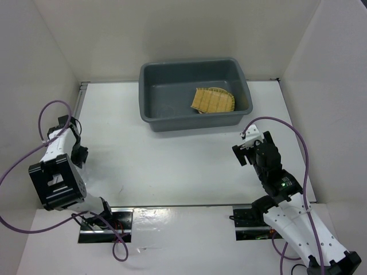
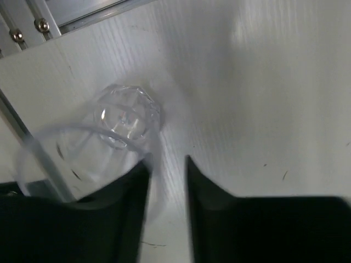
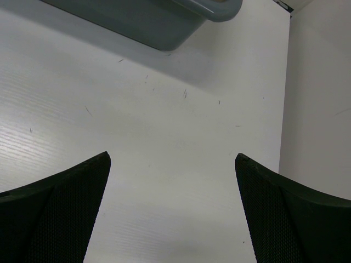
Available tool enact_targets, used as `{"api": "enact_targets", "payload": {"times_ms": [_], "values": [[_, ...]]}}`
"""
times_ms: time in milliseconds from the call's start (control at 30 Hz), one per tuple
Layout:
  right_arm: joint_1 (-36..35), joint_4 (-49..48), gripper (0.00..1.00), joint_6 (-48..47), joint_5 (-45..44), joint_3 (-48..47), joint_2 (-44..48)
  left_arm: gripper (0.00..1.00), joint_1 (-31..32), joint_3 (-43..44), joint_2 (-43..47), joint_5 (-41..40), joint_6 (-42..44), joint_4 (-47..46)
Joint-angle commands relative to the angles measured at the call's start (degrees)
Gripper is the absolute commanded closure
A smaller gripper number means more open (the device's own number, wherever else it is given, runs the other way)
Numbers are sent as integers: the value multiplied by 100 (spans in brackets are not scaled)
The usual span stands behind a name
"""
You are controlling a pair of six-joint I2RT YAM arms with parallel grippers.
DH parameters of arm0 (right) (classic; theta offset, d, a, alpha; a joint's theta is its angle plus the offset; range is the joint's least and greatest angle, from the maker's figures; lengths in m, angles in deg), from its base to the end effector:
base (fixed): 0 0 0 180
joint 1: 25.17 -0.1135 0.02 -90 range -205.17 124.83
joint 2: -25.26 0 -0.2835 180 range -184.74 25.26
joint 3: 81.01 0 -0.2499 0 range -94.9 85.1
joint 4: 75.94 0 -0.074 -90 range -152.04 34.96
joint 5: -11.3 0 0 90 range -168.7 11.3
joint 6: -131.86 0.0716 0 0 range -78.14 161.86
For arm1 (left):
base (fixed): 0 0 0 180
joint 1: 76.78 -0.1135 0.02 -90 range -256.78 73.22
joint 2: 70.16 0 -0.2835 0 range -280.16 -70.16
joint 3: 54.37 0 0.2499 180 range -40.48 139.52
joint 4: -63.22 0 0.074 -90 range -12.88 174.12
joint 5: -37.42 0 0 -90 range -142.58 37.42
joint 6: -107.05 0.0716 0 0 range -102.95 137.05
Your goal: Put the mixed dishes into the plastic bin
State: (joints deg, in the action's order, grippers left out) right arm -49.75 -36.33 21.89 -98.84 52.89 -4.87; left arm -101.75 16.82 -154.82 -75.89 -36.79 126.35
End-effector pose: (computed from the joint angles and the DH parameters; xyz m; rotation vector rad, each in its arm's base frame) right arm 0.1416 0.0377 0.2679 -0.5311 1.8955 -0.2955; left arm 0.2319 0.1393 0.2016 -1.8155 2.1037 0.4736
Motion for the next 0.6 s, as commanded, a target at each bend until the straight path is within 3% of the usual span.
{"api": "enact_targets", "payload": {"times_ms": [0, 67, 233, 300, 400, 433, 467, 533, 567], "values": [[-56, -278, 2, 81, -7, 74, 42, 71, -25, 176, 11, 274, 252, -195], [-56, -278, 2, 81, -7, 74, 42, 100, -25, 562, 11, 344, 252, -55], [-56, -278, 2, 81, -7, 74, 95, 100, -25, 1757, 441, 651, -389, 105], [-56, -278, 2, 81, -7, 74, 25, 100, -25, 2239, 809, 1272, -539, -246], [-56, -278, 2, 81, -7, 74, -37, 100, 237, 2488, 1099, 2117, -460, -1657], [-56, -278, 2, 81, -7, 74, -37, 100, 334, 2340, 1179, 2642, -573, -2802], [-56, -278, 2, 81, -7, 74, -89, 100, 439, 2339, 1180, 2830, -575, -3292], [-56, -278, 2, 81, -60, 74, -90, 100, 913, 2775, 796, 3120, -34, -3596], [-56, -278, 2, 81, -112, 74, -90, 100, 1098, 3683, 515, 3122, 318, -3405]]}}
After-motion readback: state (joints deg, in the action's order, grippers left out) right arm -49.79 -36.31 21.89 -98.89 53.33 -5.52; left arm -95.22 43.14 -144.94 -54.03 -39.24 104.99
